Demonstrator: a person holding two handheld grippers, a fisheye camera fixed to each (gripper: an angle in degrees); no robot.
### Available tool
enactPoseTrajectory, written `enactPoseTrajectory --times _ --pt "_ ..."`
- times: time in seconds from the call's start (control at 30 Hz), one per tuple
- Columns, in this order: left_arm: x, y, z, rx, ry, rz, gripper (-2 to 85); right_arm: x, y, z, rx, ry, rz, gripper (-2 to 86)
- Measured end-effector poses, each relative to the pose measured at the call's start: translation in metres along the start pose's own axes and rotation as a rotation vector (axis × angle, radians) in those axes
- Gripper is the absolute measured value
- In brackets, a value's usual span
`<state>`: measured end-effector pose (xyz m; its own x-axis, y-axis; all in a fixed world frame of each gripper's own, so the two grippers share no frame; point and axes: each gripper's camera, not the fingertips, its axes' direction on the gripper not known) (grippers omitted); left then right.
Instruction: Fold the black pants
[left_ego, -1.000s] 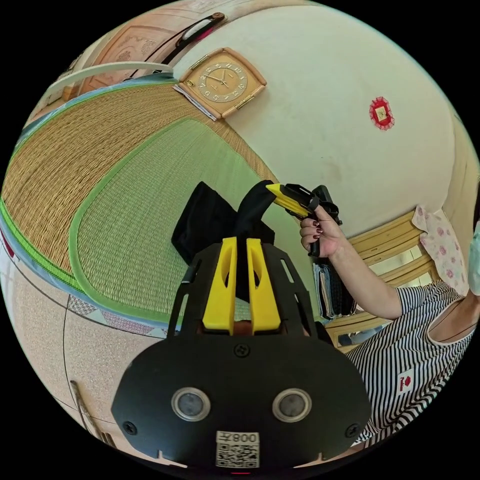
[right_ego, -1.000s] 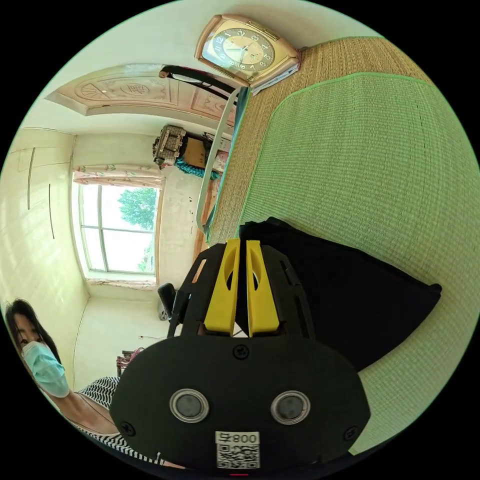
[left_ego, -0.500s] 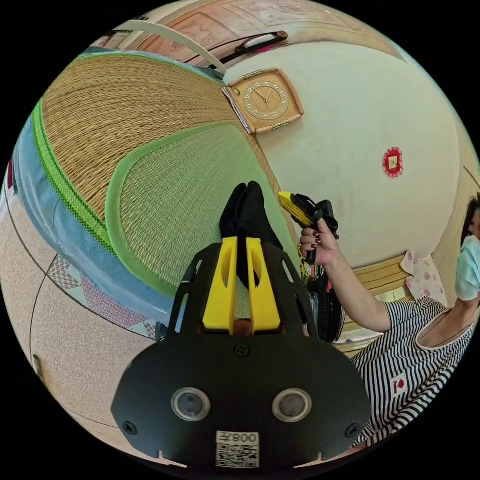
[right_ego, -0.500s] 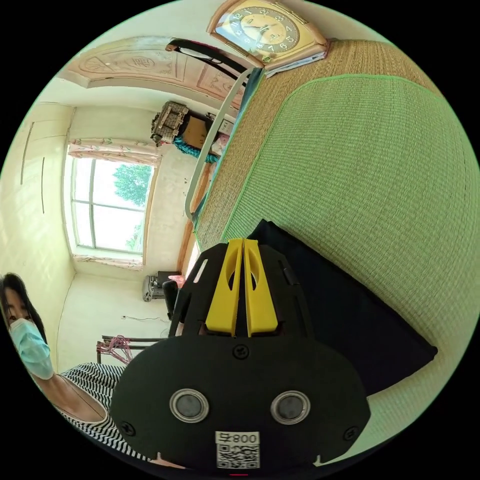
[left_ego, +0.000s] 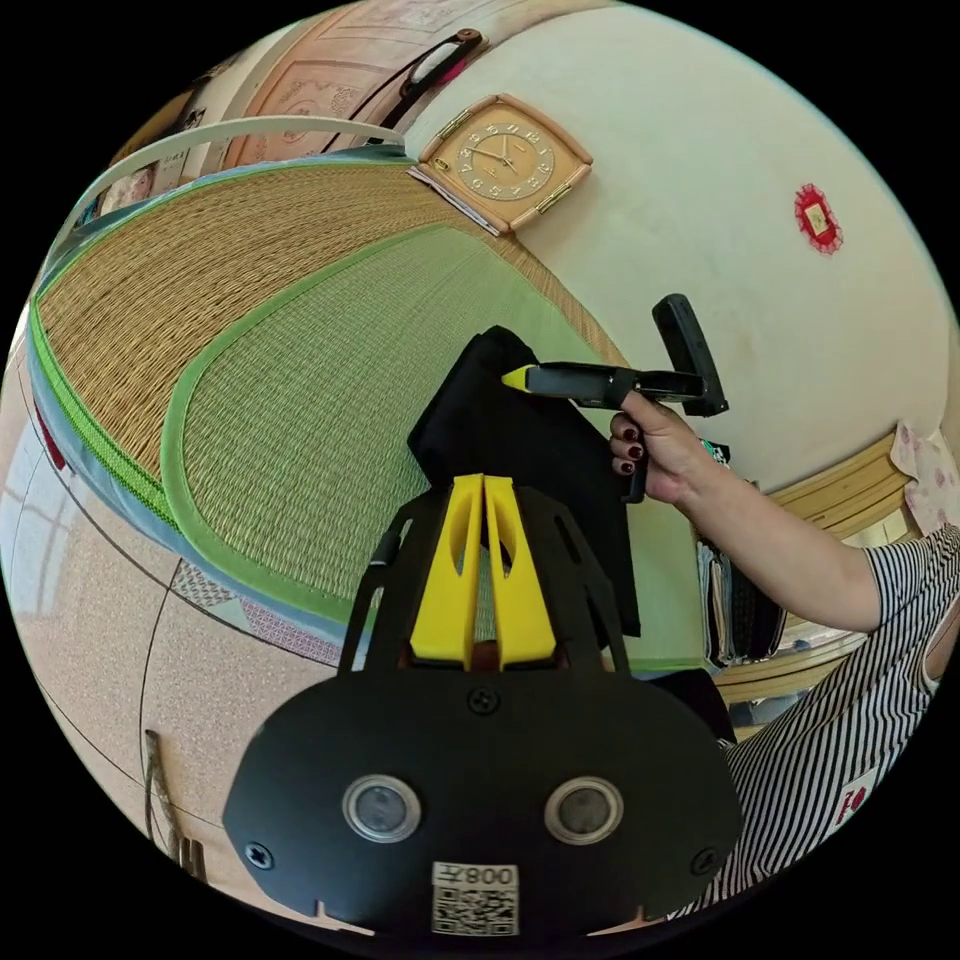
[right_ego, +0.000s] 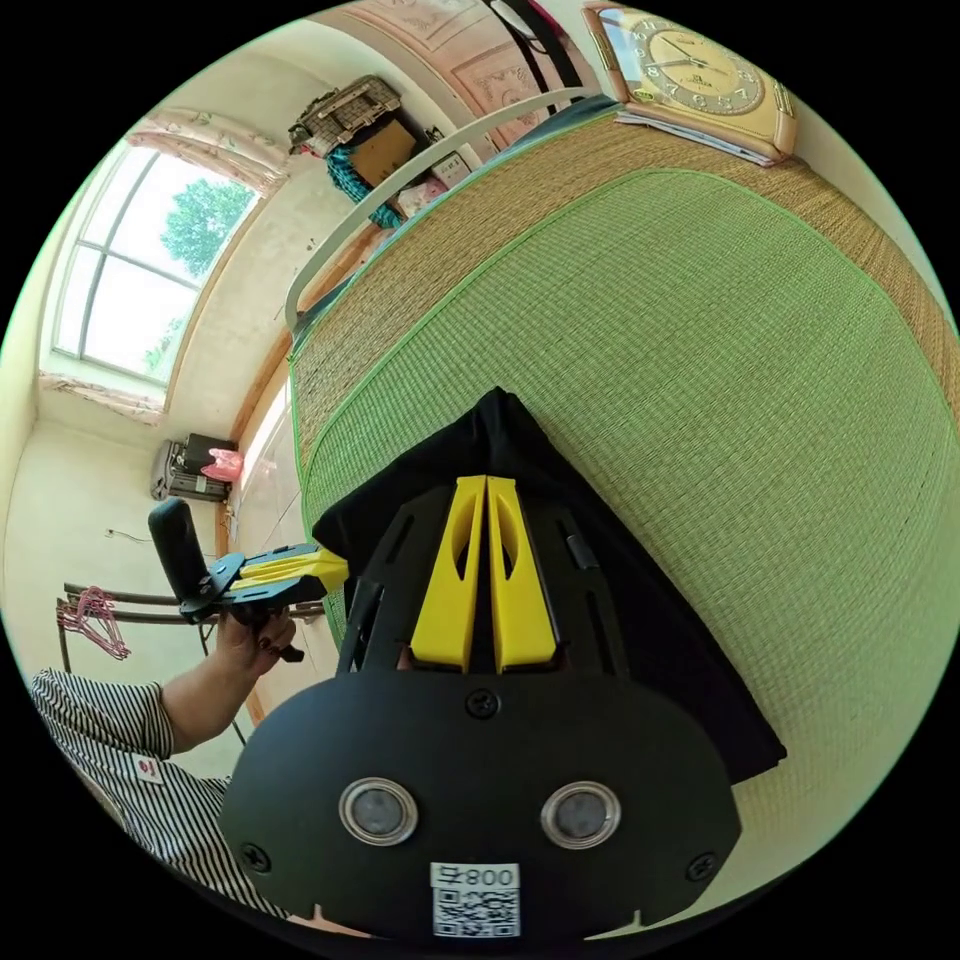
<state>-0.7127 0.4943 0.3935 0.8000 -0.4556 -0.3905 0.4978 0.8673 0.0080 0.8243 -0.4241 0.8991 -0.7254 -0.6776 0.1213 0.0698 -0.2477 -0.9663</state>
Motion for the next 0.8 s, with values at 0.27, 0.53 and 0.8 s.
enactPoseTrajectory --times 0.27,0.53,0.8 --pt "0.024 -0.015 0.011 -0.037 -0.131 0.092 0.1 0.026 0.037 -0.037 0.082 0.094 0.060 0.1" --pt "0.042 -0.016 0.029 -0.081 -0.157 0.109 0.0 0.066 0.118 -0.058 0.079 0.245 0.177 0.1" --pt "0.067 -0.021 0.032 -0.070 -0.165 0.136 0.1 0.095 0.140 -0.079 0.133 0.174 0.247 0.1"
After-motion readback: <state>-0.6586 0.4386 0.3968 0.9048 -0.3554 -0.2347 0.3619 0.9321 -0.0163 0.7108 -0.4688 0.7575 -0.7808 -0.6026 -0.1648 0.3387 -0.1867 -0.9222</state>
